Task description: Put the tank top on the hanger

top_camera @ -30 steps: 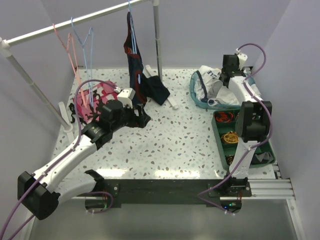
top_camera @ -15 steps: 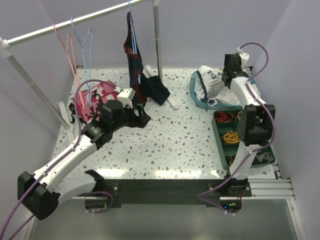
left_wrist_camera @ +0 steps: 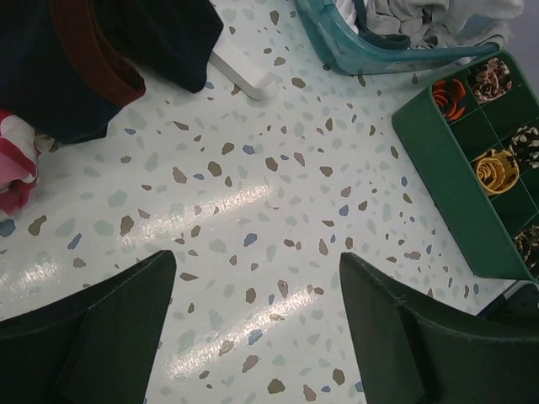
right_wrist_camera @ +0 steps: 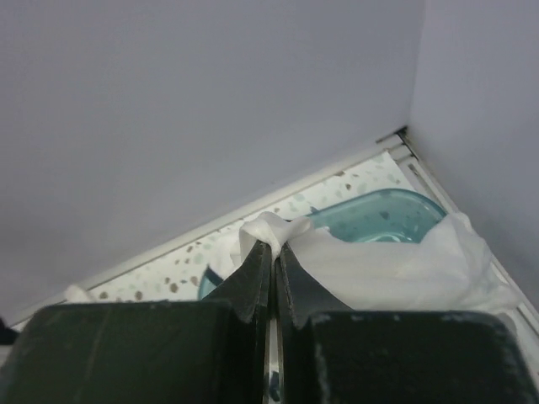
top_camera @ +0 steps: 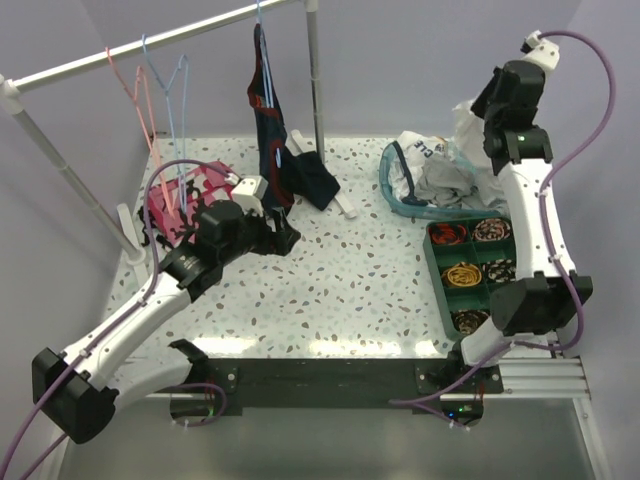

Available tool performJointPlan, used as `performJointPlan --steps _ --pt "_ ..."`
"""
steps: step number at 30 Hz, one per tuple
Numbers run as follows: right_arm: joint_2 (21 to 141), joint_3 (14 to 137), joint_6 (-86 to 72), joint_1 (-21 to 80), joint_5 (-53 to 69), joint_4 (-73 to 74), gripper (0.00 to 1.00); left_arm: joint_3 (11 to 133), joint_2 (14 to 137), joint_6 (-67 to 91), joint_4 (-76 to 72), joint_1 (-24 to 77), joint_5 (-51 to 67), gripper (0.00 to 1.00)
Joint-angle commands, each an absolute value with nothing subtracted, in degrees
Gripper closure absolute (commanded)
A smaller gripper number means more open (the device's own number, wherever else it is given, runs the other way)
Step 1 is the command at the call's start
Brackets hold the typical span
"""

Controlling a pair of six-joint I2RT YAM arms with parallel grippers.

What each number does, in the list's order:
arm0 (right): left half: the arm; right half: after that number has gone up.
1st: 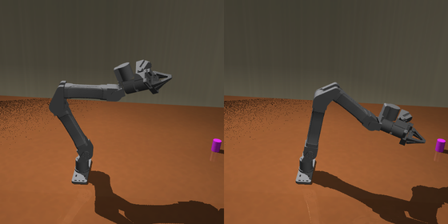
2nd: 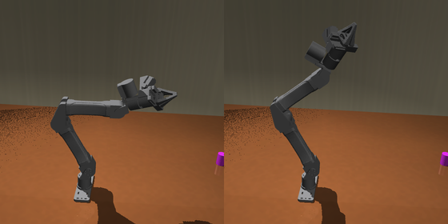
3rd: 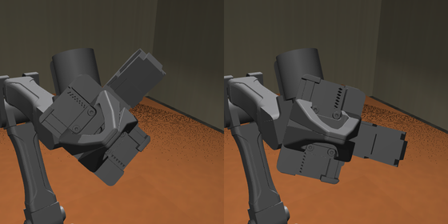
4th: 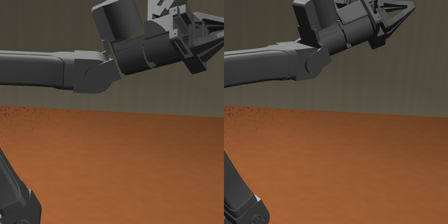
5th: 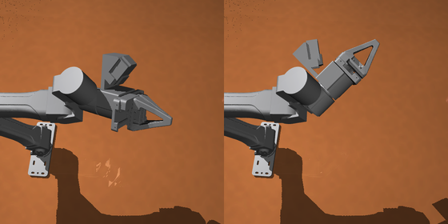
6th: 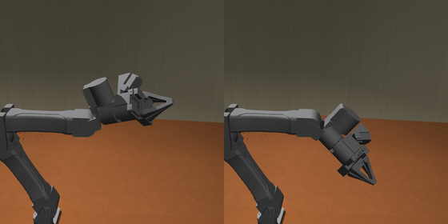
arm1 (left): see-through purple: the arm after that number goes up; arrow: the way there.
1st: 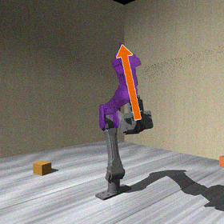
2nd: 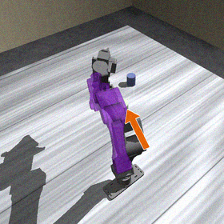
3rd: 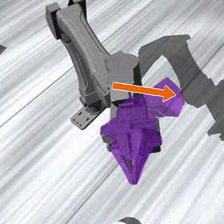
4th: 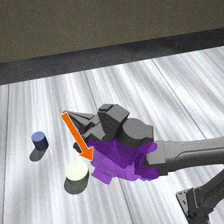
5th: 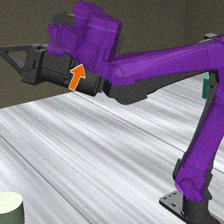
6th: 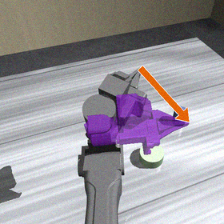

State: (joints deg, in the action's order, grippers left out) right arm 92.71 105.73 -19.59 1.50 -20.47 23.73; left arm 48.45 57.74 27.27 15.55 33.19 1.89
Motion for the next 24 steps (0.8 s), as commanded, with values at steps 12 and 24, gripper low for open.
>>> performJointPlan --steps 12,24 --pt "76.74 107.85 -27.33 18.18 -2.38 24.18 1.0 51.59 54.14 30.41 12.3 33.49 2.2 0.16" --pt "55.91 34.97 -45.61 31.2 -0.17 1.66 0.57 43.27 48.96 32.43 12.75 33.49 3.07 0.28"
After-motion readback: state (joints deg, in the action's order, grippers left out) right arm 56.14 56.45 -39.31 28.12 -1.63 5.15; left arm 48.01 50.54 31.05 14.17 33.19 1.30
